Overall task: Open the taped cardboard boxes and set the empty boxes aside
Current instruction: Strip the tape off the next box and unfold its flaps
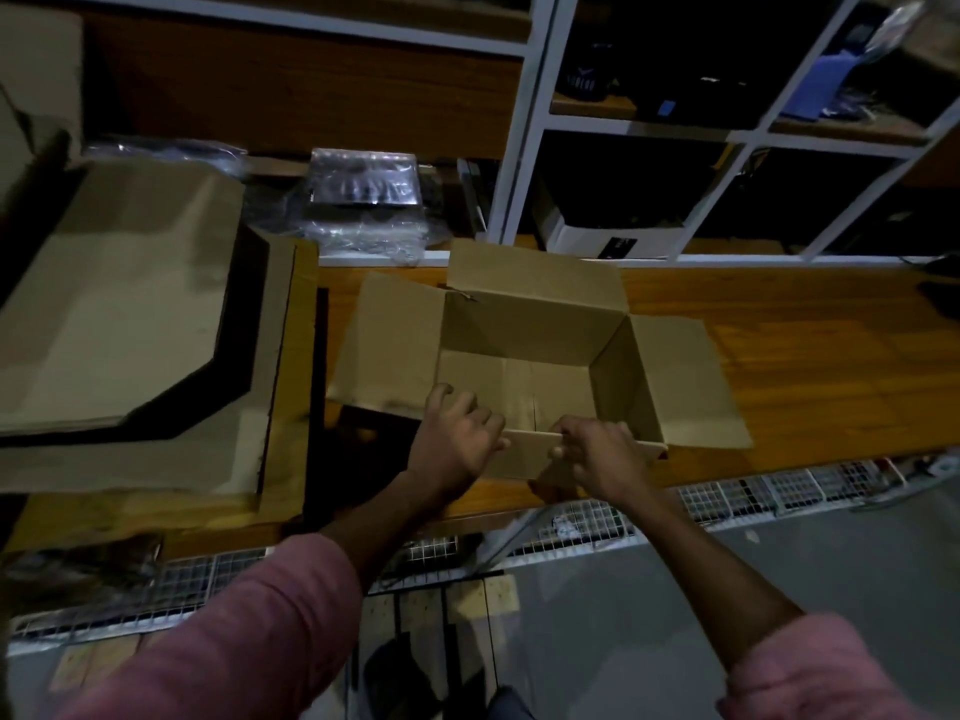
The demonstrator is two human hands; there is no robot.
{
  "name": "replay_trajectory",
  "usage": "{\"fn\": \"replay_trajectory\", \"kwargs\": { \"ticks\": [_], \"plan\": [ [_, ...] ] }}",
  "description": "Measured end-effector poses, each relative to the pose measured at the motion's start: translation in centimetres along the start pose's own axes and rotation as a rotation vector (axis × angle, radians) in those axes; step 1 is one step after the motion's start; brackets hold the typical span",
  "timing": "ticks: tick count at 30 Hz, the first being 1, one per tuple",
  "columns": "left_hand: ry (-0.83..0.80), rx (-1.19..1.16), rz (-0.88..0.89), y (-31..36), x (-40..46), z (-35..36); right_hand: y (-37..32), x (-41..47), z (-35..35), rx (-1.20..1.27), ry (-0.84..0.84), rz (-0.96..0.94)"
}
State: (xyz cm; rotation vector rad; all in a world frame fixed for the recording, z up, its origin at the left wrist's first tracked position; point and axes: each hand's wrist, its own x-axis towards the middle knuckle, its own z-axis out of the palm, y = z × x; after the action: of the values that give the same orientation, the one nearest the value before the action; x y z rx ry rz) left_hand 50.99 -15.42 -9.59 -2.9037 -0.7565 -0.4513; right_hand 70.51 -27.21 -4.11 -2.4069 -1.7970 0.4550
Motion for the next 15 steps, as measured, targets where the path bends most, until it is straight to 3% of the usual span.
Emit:
{"fn": "replay_trajectory", "kwargs": {
  "ticks": [5, 9, 13, 15],
  "plan": [
    [0.016, -0.036, -0.393, 1.4, -2.9, 0.6, 0.3, -1.3, 2.3, -0.057, 0.268, 0.011],
    [-0.055, -0.119, -0.528, 3.6, -5.0, 0.2, 2.3, -4.9, 4.2, -0.144, 0.479, 0.147],
    [-0.223, -0.294, -0.560, 3.7, -5.5, -0.3, 3.4, -6.7, 5.2, -0.087, 0.407, 0.282],
    [-0.201, -0.358, -0.493, 3.3, -6.2, 0.0, 4.2, -7.1, 5.5, 0.007, 0.312, 0.287]
  ]
}}
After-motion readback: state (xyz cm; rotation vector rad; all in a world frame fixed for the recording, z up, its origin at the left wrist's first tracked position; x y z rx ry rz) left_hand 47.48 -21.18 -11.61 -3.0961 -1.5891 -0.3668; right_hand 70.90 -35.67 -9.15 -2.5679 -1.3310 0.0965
